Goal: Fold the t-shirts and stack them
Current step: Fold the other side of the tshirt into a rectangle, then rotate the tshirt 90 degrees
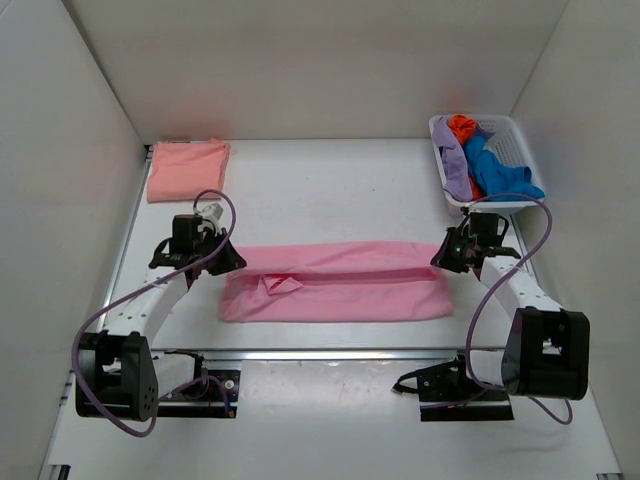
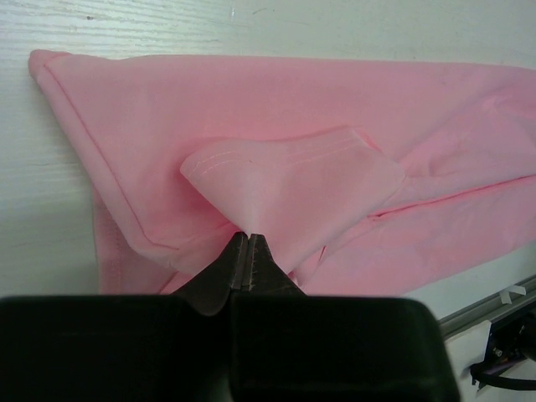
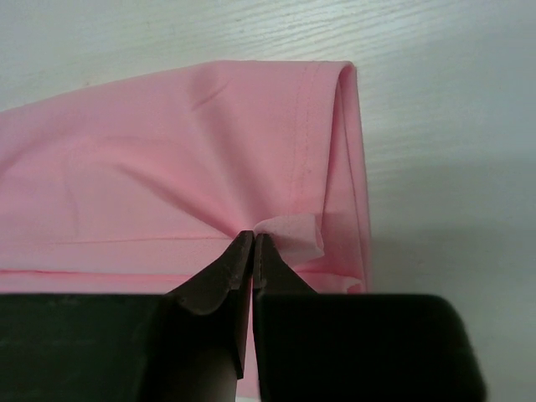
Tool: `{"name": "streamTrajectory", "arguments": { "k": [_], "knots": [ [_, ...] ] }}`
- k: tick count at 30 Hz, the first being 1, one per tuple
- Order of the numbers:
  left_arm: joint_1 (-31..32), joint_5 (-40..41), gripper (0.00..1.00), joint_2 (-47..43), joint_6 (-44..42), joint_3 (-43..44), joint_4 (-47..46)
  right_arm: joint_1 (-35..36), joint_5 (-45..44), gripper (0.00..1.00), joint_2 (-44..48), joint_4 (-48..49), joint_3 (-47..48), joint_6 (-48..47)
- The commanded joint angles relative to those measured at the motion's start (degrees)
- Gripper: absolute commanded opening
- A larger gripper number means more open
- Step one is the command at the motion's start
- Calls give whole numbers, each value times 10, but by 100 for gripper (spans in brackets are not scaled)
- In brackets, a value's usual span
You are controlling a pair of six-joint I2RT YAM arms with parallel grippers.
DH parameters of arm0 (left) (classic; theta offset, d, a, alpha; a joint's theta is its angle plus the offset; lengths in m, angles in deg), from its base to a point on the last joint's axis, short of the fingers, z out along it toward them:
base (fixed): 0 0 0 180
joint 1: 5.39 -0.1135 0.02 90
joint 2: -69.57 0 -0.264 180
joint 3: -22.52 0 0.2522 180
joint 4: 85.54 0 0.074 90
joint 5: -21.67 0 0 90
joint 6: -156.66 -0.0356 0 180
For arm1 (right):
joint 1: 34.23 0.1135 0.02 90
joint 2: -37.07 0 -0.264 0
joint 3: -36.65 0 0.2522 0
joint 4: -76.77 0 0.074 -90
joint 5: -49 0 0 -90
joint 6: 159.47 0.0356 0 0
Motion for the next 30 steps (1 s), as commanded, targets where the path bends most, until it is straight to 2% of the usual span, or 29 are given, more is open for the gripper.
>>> {"name": "streamTrajectory", "arguments": {
  "k": [1,4,6,7,8,14,17,21,26,30],
  "knots": [
    [4,-3,0,-15,-7,-1,10,-7,-24,0,-7,-28,42,-41],
    [8,-2,0,-18,-2,-6,12,-3,-27,4,-23,-51,66,-59],
    [13,-5,0,-21,-4,-8,14,1,-39,12,-29,-79,79,-63],
    [12,-5,3,-25,-2,-11,17,6,-50,15,-35,-93,88,-65],
    [10,-1,14,-30,-3,-14,21,10,-56,20,-34,-101,96,-67],
    [8,28,54,-62,-1,-1,50,28,-77,41,-24,-117,122,-81],
    [10,33,60,-65,6,13,51,53,-70,42,-36,-116,136,-90],
    [53,38,56,-49,15,39,61,78,-44,40,-84,-95,154,-108],
    [113,53,49,-7,57,21,10,104,-20,28,-161,-86,180,-132],
    [142,71,45,66,67,13,-5,115,-26,23,-230,-108,204,-122]
  ]
}}
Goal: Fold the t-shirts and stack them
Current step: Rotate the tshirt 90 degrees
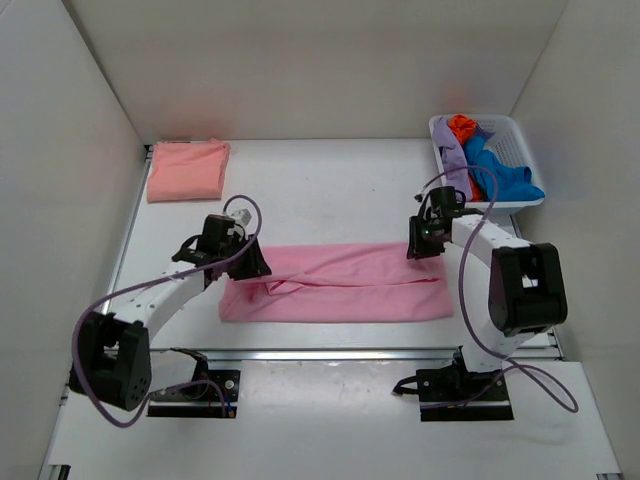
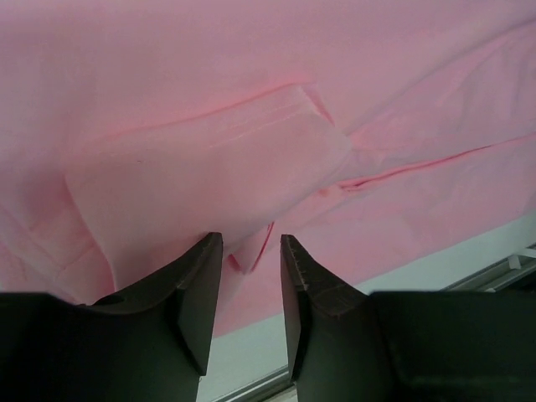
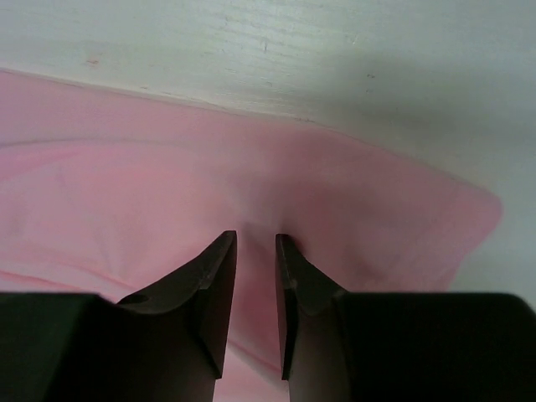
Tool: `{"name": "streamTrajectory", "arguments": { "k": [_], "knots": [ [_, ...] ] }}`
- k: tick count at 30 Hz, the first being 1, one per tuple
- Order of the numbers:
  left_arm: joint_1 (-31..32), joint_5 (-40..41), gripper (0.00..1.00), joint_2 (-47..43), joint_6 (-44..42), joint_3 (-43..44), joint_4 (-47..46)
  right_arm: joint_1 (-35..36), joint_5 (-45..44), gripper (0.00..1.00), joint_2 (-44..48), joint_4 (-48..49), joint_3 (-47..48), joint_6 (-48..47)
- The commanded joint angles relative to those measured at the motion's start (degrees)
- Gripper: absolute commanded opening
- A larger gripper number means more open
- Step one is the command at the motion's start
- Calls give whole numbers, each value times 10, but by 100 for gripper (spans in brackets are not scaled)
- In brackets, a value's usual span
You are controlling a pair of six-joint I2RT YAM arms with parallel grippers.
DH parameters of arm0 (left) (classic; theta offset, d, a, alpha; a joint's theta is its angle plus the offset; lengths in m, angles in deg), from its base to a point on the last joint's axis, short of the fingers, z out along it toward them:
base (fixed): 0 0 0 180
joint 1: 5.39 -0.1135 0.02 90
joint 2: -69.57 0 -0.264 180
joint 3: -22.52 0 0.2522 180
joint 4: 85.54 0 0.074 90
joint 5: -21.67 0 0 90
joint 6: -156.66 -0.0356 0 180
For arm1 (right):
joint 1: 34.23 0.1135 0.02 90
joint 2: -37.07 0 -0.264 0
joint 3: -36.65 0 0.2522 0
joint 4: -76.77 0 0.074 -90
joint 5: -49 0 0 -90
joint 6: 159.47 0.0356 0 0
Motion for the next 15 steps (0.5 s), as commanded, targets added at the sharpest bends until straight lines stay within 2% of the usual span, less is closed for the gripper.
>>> {"name": "streamTrajectory", "arguments": {
  "k": [1,5,9,13,15],
  "knots": [
    [22,31,44,55,21,-2,-21,6,3,23,-41,-12,30,-3],
    [43,49,45,133,16,12,-24,10,-2,23,-62,-33,18,48],
    [34,59,43,231,4,87,-17,28,-29,24,-34,-33,-27,117],
    [42,68,39,327,-14,230,24,46,-25,25,-1,-30,-60,165],
    [54,70,37,420,-39,374,59,70,-23,25,10,-19,-74,195]
  ]
}}
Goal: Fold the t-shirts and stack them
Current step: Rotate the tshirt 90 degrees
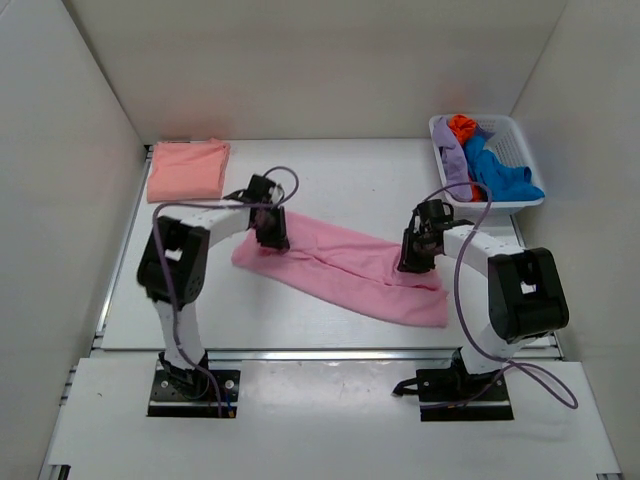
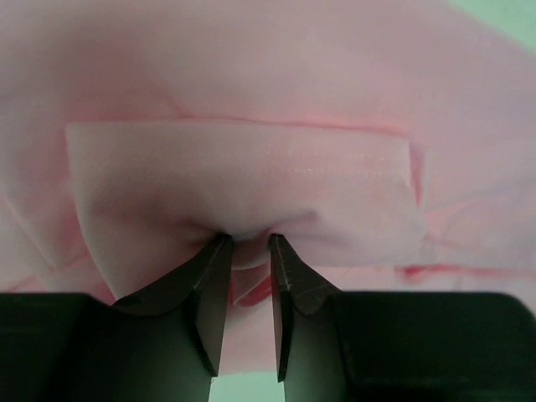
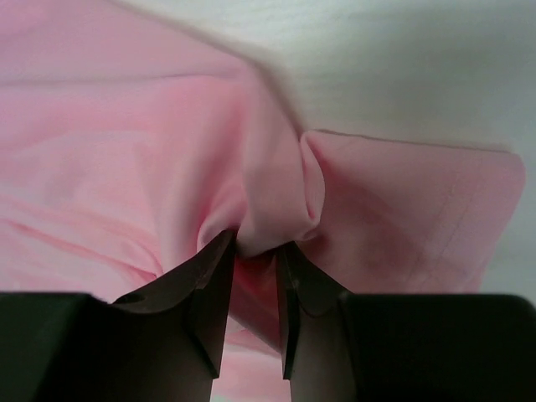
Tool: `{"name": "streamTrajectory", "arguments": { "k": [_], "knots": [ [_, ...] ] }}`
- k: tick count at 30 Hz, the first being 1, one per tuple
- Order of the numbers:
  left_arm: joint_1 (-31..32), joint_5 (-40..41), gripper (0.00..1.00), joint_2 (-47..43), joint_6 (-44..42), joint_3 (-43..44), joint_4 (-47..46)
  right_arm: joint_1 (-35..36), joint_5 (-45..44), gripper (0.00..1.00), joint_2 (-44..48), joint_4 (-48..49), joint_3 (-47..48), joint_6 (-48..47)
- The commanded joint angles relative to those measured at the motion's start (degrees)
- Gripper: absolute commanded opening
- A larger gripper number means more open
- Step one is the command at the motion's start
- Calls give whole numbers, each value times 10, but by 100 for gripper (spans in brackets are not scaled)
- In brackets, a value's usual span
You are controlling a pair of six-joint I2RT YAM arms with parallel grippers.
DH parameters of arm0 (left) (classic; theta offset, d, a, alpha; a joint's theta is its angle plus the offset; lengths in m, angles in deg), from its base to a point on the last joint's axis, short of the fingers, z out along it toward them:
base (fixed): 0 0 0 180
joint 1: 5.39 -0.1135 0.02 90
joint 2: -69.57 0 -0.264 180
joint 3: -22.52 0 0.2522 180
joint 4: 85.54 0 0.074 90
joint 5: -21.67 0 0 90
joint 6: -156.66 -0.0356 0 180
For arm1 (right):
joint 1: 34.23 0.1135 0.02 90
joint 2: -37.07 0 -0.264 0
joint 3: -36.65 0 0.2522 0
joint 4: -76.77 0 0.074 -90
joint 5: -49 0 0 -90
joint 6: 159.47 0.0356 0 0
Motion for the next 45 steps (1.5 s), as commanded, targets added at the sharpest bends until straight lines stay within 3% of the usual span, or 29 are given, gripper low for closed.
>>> {"name": "streamTrajectory", "arguments": {
  "k": [1,3,8,10,13,15,19,24,27,30,33,38,45],
  "knots": [
    [19,24,36,100,-42,168,69,40,-6,25,23,-7,-43,82],
    [33,25,34,214,-71,348,133,57,12,25,42,27,-77,121],
    [42,7,32,386,-74,619,244,135,-10,22,103,125,-152,258],
    [41,-14,34,471,-73,765,292,168,-26,21,106,141,-166,285],
    [36,-40,35,547,-58,900,340,204,-44,22,97,168,-179,327],
    [27,-56,36,547,-48,879,307,229,-52,26,89,197,-180,368],
    [10,-60,35,490,-14,747,202,284,-55,31,48,261,-169,411],
    [-20,-57,37,538,8,865,224,321,-50,31,-24,272,-117,406],
    [-56,-54,37,525,16,845,197,348,-72,32,-7,243,-116,415],
    [-81,-43,37,494,22,796,165,350,-80,42,43,248,-168,452],
    [-90,-45,36,501,23,819,170,355,-94,53,95,273,-214,480],
    [-84,-75,36,484,23,845,170,344,-74,63,102,295,-186,396],
    [-55,-113,48,358,-3,805,193,346,-40,66,102,227,-86,204]
  ]
}}
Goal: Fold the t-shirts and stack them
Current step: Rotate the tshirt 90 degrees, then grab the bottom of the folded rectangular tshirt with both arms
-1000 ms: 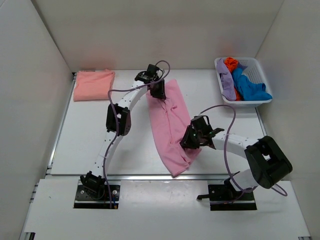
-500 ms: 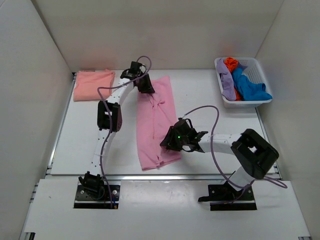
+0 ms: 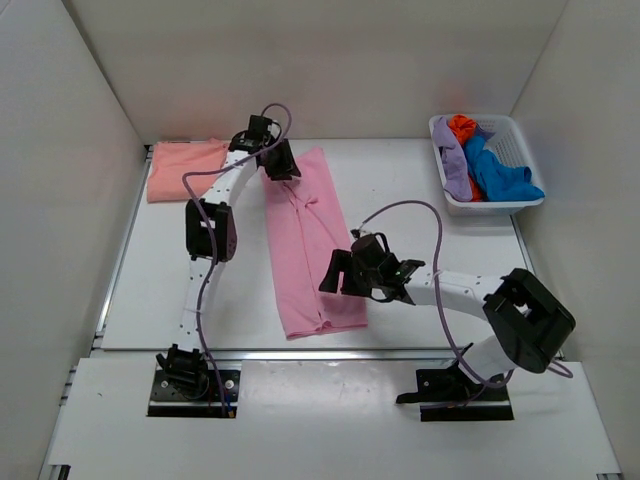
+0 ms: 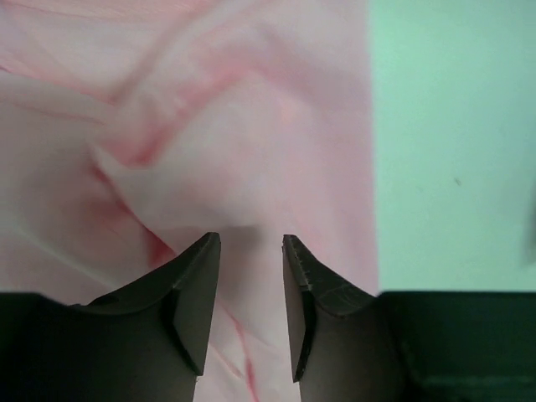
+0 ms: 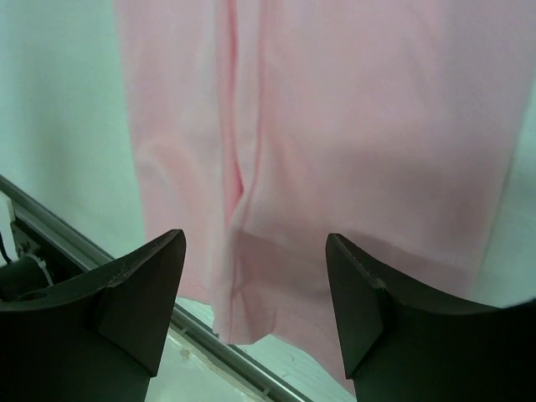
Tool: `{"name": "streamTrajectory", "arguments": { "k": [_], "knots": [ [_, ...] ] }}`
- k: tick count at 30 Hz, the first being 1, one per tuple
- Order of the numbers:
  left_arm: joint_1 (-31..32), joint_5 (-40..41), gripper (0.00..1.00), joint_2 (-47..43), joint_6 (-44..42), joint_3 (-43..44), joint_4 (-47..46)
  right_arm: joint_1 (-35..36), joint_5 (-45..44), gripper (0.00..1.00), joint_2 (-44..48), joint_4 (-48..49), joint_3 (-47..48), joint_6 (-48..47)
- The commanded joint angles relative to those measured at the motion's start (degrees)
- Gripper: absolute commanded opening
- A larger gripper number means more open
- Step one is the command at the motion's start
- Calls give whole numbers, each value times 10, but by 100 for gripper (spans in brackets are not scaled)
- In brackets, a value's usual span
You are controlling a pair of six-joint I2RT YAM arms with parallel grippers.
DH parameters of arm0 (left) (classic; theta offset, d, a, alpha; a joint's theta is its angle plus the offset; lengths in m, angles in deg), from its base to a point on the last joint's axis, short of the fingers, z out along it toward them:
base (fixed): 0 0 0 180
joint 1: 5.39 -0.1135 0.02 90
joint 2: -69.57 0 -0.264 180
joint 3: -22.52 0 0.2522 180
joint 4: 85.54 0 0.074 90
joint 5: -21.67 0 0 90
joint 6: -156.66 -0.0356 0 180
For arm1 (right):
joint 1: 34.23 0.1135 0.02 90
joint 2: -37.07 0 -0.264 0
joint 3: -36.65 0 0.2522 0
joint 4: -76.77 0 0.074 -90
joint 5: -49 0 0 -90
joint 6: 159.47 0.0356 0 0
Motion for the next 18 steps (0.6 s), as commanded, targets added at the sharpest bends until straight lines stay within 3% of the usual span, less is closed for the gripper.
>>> {"name": "streamTrajectory", "arguments": {
  "k": [1,4,7,9,13,18],
  "knots": [
    [20,-37,49,-166,-24,-17,28,-11,10,66,33,-38,34,-109],
    [35,-50,53,-251,-49,-130,30,-56,70,64,70,-38,17,-130],
    [53,-41,49,-430,-49,-392,-17,-99,140,61,68,-109,26,-154],
    [69,-18,50,-511,-45,-497,-29,-105,142,61,79,-161,21,-160],
    [118,22,60,-664,-46,-711,-35,-129,170,62,125,-161,-41,-138],
    [165,31,63,-812,4,-952,-91,-120,167,63,158,-161,-84,-116]
  ]
}}
